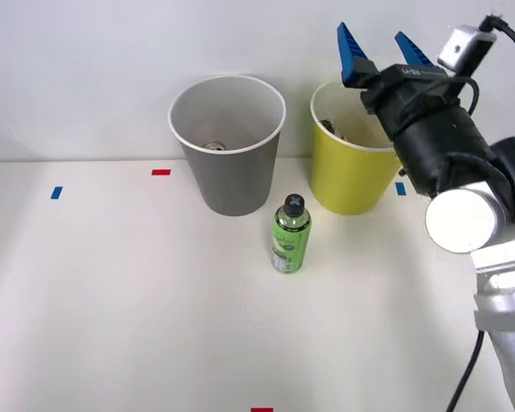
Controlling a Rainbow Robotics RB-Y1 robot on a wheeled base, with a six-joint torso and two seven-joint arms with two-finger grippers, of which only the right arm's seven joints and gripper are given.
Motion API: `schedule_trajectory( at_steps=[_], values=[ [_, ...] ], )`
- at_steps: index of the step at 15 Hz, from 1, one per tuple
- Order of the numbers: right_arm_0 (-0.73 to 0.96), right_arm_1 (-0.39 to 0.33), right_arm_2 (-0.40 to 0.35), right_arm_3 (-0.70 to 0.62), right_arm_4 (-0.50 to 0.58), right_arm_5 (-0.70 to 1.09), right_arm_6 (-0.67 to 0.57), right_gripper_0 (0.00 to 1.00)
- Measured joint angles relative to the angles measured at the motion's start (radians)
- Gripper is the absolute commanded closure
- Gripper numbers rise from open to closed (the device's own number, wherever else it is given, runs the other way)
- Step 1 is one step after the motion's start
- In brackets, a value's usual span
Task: Put cans in the gray bin, plastic bottles in the light green bin
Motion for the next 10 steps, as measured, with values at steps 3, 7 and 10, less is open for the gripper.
schedule_trajectory(
  at_steps=[3,7,10],
  values=[
    [0.216,-0.020,0.018,-0.170,-0.067,-0.043,0.001,0.00],
    [0.514,-0.067,0.084,-0.333,-0.091,-0.184,0.001,0.00],
    [0.673,-0.094,0.149,-0.361,-0.082,-0.305,0.007,0.00]
  ],
)
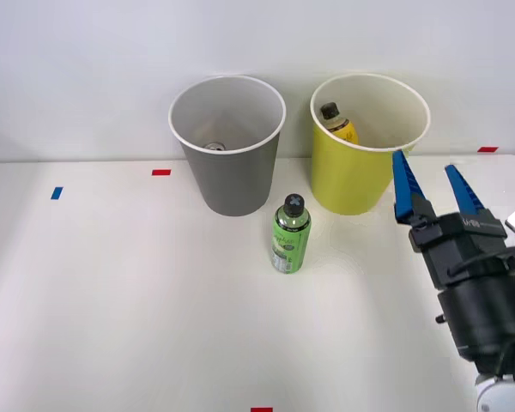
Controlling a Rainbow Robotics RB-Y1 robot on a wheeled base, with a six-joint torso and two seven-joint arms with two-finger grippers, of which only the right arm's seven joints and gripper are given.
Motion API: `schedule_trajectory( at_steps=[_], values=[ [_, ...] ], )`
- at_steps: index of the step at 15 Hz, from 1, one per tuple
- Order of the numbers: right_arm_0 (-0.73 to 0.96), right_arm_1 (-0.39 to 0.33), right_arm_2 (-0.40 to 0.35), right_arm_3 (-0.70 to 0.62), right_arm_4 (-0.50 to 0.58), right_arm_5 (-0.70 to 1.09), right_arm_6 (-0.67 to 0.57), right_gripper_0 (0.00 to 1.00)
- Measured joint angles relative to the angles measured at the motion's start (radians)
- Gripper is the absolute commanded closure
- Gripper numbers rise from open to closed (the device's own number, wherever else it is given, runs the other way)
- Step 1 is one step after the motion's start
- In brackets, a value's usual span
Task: Put cans in the gray bin, plastic bottles in the light green bin
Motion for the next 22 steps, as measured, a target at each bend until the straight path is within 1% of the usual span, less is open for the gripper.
schedule_trajectory(
  at_steps=[2,4,7,9,11,13,15,16,20,22],
  values=[
    [0.080,-0.004,0.015,-0.002,0.045,-0.017,0.002,0.00],
    [0.151,-0.004,0.023,-0.002,0.052,-0.018,0.007,0.00],
    [0.228,-0.003,0.027,-0.001,0.110,-0.014,0.019,0.00],
    [0.255,0.019,0.020,0.000,0.150,0.009,0.027,0.00],
    [0.278,0.059,0.011,0.000,0.233,0.015,0.032,0.00],
    [0.296,0.082,0.005,-0.001,0.290,0.018,0.034,0.00],
    [0.315,0.094,-0.013,0.001,0.327,0.062,0.036,0.00],
    [0.323,0.111,-0.022,0.011,0.349,0.086,0.038,0.00],
    [0.303,0.164,-0.038,0.135,0.549,0.040,0.022,0.00],
    [0.310,0.183,-0.039,0.161,0.615,0.028,0.005,0.00]
  ],
)
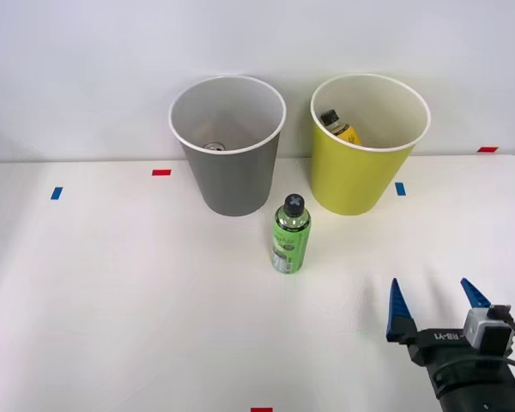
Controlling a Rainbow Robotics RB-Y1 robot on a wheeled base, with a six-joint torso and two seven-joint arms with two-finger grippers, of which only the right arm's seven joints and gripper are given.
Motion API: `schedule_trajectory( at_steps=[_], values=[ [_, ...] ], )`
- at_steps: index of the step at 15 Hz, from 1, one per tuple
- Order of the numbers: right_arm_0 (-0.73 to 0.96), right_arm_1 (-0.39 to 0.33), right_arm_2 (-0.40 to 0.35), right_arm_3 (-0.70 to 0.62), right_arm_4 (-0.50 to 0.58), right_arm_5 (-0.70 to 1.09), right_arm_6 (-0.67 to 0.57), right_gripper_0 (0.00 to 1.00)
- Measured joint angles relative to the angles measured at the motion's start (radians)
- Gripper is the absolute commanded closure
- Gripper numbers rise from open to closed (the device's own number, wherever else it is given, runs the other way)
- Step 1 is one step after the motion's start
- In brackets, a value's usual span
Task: Put cans in the gray bin, plastic bottles in the light green bin
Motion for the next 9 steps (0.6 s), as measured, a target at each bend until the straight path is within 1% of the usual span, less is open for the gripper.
schedule_trajectory(
  at_steps=[1,2,4,7,9],
  values=[
    [0.008,0.005,0.000,0.005,0.033,-0.001,-0.012,0.00],
    [0.020,0.008,0.000,0.008,0.069,-0.002,-0.054,0.00],
    [0.051,0.010,0.006,0.009,0.151,-0.011,-0.173,0.00],
    [0.084,0.008,0.018,0.015,0.239,-0.020,-0.359,0.00],
    [0.082,0.008,0.025,0.062,0.296,-0.064,-0.491,0.00]
  ],
)
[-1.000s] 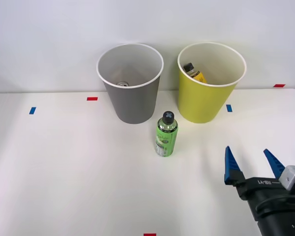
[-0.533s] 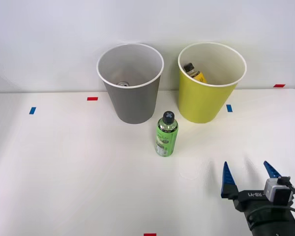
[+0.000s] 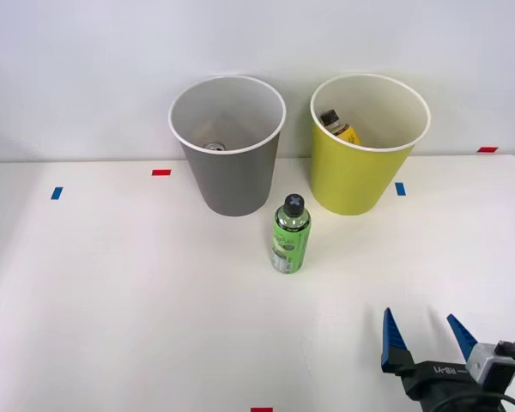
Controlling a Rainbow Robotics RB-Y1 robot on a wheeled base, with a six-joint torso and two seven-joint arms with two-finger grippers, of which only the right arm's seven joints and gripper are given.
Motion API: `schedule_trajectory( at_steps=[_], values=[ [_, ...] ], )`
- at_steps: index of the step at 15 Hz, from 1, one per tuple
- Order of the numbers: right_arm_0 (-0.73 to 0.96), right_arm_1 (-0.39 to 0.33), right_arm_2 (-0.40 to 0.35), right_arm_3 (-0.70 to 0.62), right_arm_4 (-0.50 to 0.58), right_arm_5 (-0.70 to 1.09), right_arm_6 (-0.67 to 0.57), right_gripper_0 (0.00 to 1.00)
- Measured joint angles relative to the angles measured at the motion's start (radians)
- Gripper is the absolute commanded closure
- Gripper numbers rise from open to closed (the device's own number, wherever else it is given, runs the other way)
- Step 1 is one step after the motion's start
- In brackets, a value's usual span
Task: Put cans in the gray bin, plastic bottles in the light green bin
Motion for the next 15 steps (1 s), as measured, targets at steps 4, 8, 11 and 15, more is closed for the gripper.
schedule_trajectory(
  at_steps=[4,8,11,15],
  values=[
    [-0.019,-0.031,0.020,0.093,0.055,-0.110,-0.211,0.00],
    [0.015,-0.035,0.050,0.130,0.057,-0.177,-0.243,0.00],
    [0.015,-0.036,0.083,0.187,0.063,-0.260,-0.231,0.00],
    [0.033,-0.037,0.098,0.188,0.067,-0.294,-0.206,0.00]
  ],
)
